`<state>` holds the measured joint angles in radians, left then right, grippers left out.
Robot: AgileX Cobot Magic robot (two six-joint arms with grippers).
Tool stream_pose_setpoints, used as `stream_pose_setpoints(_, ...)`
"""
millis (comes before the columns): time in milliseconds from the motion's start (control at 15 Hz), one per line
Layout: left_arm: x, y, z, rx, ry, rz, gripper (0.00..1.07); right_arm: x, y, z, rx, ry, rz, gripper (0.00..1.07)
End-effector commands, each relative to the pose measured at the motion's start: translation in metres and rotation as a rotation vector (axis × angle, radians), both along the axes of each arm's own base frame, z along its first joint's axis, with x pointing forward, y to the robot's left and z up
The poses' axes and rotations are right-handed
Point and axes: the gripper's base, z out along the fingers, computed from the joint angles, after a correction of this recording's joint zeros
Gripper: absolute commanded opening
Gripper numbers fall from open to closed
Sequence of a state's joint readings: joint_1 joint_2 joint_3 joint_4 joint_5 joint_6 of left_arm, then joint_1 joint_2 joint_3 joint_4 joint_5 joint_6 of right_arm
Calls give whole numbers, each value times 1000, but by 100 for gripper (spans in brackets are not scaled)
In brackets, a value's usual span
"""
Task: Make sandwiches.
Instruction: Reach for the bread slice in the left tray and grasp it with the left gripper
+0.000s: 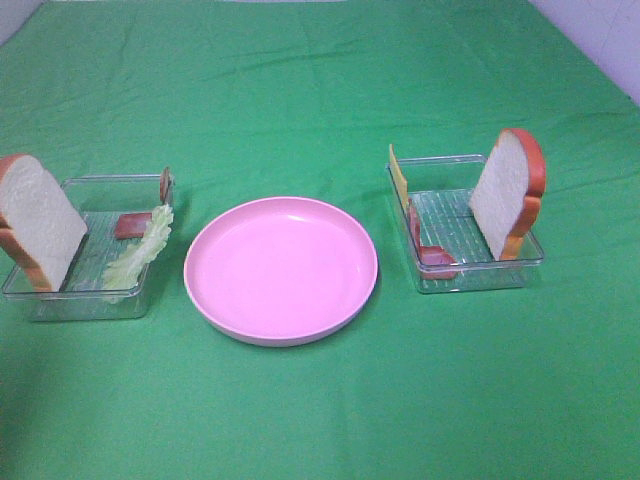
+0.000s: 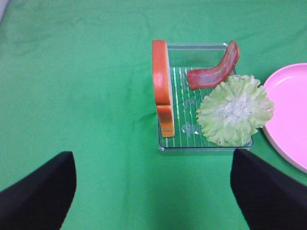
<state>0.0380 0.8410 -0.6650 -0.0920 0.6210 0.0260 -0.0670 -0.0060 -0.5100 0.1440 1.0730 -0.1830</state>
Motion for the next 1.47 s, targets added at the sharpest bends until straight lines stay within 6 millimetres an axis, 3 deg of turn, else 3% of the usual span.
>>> stream_pose_setpoints(67,36,1,-2,-20,129,1,83,-1,0,0,-9,-20,-7,79)
stream_pose_setpoints(200,75,2,-6,-28,275,-7,83,-1,0,0,-9,-20,-7,79)
stream_pose_setpoints(267,110,3,-11,-33,390,-16,83,-1,0,0,-9,-20,-7,79)
stream_pose_setpoints(533,160,5,-29,-40,487,-21,83,-1,0,0,-9,-20,-7,79)
stream_pose_setpoints(667,190,2,-49,-33,524,-34,83,-1,0,0,-9,-20,-7,79)
stream_pose_setpoints(1000,219,-2,-89,-29,536,-38,81,-1,0,0,-8,-20,-7,79)
stream_pose_setpoints(1067,225,-2,-105,-29,552,-36,74,-1,0,0,-7,-20,-6,79)
stream_pose_setpoints(1133,227,-2,-109,-30,556,-35,71,-1,0,0,-8,-20,-7,79)
stream_pose_setpoints(1267,227,-2,-110,-30,554,-33,64,-1,0,0,-8,-20,-7,79)
stream_pose_setpoints(1467,231,-3,-109,-46,517,-26,41,-1,0,0,-8,-20,-7,79)
